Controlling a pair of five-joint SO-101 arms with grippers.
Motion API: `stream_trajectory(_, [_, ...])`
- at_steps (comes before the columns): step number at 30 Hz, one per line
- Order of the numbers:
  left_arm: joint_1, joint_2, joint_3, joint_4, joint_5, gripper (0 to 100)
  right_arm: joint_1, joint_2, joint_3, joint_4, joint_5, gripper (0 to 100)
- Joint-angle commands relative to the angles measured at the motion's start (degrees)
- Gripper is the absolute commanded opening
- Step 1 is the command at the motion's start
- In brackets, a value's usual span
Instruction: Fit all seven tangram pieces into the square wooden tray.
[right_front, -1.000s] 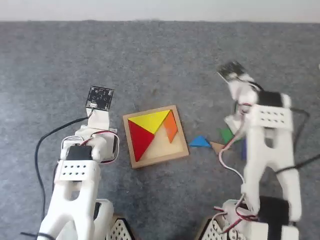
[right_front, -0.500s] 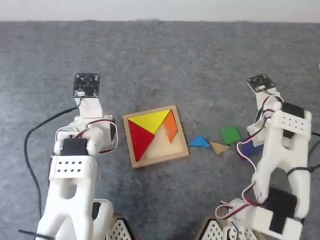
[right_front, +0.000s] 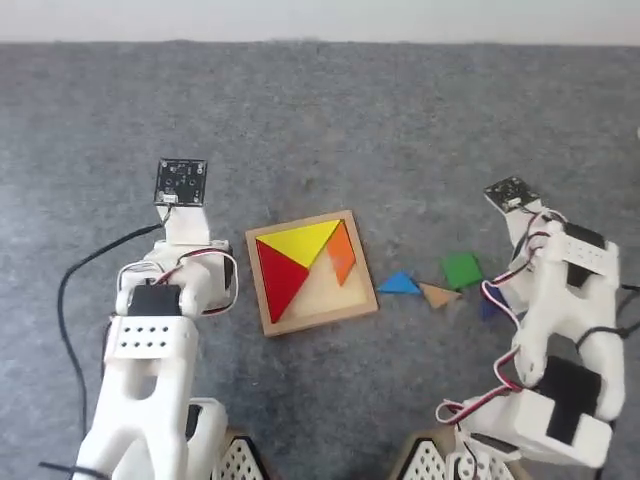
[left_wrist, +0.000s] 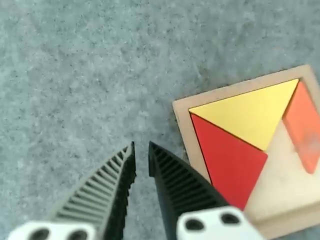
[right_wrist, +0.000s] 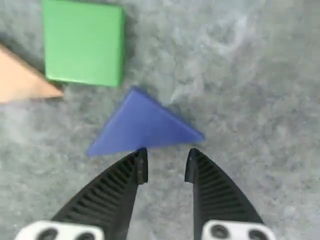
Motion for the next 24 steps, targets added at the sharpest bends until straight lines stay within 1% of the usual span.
stream_trajectory(1, [0.1, -1.1, -0.3, -1.6, -0.7, 5, -3.6, 0.0, -1.0, -0.8, -2.2, 14.8])
stream_trajectory(3, [0.4, -1.1, 0.0, -1.7, -0.6, 5, -4.6, 0.1, -1.0, -0.9, -2.2, 14.8])
stream_trajectory(7, [0.4, -1.1, 1.7, -4.3, -0.8, 5, -4.5, 0.5, -1.0, -0.9, -2.4, 15.1])
stream_trajectory(9, [0.4, -1.1, 1.8, -4.6, -0.8, 5, -4.5, 0.6, -0.6, -0.9, -2.4, 18.8])
stream_trajectory(12, [0.3, -1.1, 1.9, -4.6, -0.8, 5, -4.4, 0.7, -0.5, -0.9, -1.4, 28.3])
stream_trajectory(14, [0.2, -1.1, 2.0, -4.5, -0.8, 5, -4.6, 0.8, 0.4, -1.7, 2.4, 31.9])
stream_trajectory(16, [0.1, -1.1, 2.6, -4.6, -0.8, 5, -5.3, 1.6, 1.7, -3.3, 7.5, 31.9])
stream_trajectory(20, [0.1, -1.1, 2.9, -4.6, -0.9, 5, -4.8, 5.2, 1.4, -6.3, 15.6, 29.0])
stream_trajectory(24, [0.1, -1.1, 3.0, -4.6, -0.9, 5, -4.2, 7.4, -3.1, -1.8, 22.0, 25.3])
